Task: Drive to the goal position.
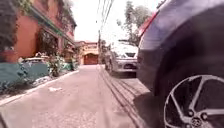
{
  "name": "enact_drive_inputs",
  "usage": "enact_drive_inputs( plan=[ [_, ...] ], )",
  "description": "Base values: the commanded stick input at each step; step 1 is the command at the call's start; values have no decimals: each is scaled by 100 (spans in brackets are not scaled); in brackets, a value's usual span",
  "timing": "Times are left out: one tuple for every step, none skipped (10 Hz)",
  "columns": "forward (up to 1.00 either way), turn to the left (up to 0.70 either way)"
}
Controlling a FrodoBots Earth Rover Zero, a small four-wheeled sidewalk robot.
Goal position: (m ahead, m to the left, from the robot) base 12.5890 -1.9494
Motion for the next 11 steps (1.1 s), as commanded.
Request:
enact_drive_inputs(
  plan=[
    [70, 0],
    [70, 0],
    [70, 0],
    [70, 0],
    [70, 0],
    [70, 0],
    [70, 0],
    [70, 0],
    [70, 0],
    [70, 0],
    [70, 0]
  ],
)
